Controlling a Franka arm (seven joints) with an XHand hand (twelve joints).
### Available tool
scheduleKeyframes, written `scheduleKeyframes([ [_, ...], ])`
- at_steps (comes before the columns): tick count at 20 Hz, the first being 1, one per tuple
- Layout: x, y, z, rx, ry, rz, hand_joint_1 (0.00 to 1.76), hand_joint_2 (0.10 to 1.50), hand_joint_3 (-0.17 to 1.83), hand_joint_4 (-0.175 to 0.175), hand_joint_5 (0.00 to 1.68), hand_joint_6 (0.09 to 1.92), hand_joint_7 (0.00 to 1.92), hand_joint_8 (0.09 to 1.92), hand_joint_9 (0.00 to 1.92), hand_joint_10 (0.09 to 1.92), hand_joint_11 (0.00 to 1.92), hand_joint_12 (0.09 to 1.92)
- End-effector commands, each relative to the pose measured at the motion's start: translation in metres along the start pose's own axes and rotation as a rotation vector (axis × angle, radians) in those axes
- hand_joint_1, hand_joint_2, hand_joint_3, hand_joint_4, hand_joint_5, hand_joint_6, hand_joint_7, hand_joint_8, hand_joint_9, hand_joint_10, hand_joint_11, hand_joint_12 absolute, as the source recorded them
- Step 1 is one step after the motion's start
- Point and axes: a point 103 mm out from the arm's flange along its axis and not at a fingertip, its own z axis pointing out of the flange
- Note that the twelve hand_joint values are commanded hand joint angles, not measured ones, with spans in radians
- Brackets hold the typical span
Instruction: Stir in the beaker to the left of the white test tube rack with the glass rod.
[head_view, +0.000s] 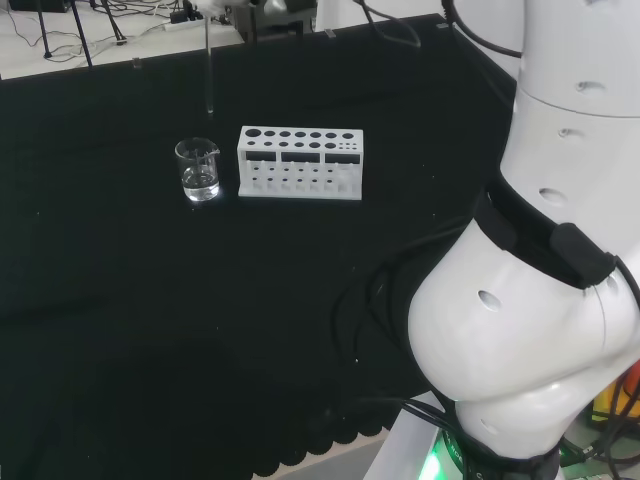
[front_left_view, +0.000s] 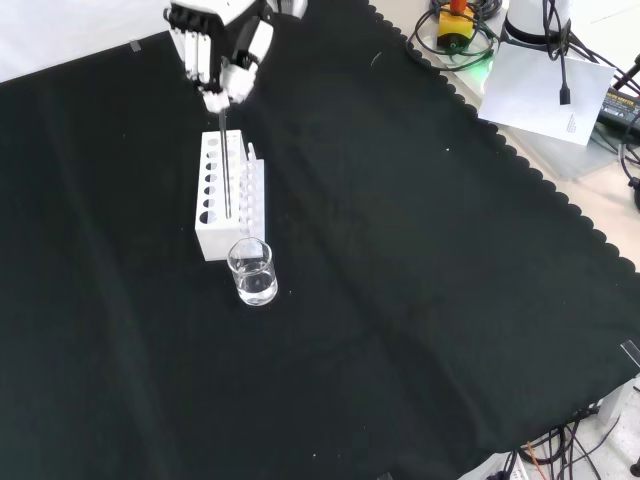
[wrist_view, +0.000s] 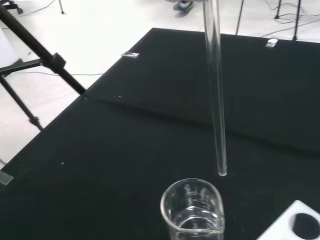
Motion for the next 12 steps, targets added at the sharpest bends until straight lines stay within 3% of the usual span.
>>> scheduleKeyframes([
  [1,0.014,0.015,0.020,0.025,0.026,-0.047,1.30,1.09,-0.05,-0.175,1.20,0.31,1.07,1.20,1.54,1.03,1.57,0.92],
  [12,0.013,0.026,0.062,0.088,0.031,-0.053,1.30,1.09,-0.05,-0.175,1.21,0.31,1.07,1.19,1.54,1.03,1.57,0.93],
])
